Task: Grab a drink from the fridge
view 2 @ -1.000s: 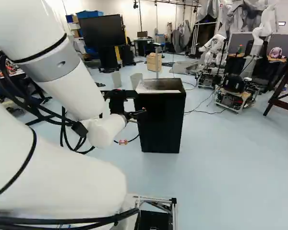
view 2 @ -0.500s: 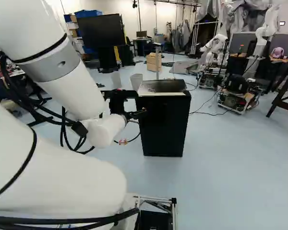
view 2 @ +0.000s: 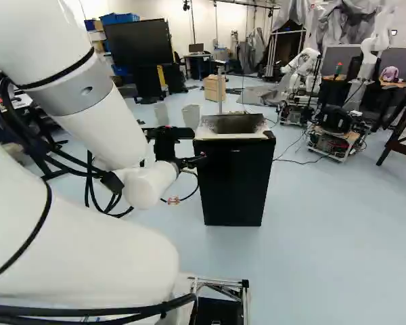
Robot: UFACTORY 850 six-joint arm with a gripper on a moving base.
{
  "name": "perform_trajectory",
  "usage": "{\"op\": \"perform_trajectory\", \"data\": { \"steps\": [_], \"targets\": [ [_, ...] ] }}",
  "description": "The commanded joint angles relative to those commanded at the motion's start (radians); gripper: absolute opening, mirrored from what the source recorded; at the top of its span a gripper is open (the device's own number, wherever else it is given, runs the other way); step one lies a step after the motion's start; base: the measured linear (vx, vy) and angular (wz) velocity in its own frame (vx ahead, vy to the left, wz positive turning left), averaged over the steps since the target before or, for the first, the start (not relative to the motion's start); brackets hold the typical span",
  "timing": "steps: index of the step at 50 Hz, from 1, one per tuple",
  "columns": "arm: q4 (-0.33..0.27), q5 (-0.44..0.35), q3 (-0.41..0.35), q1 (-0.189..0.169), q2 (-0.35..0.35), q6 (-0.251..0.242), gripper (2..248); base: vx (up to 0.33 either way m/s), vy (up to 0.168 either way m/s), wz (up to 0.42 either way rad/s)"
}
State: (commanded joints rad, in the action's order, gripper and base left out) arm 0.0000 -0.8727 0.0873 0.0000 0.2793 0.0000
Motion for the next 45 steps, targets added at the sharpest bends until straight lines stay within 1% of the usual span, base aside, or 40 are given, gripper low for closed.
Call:
{"op": "perform_trajectory", "data": {
  "steps": [11, 45],
  "targets": [
    [0.000, 0.000, 0.000, 0.000, 0.000, 0.000, 247, 0.061, 0.070, -0.072],
    [0.000, 0.000, 0.000, 0.000, 0.000, 0.000, 247, 0.038, 0.068, -0.020]
  ]
}}
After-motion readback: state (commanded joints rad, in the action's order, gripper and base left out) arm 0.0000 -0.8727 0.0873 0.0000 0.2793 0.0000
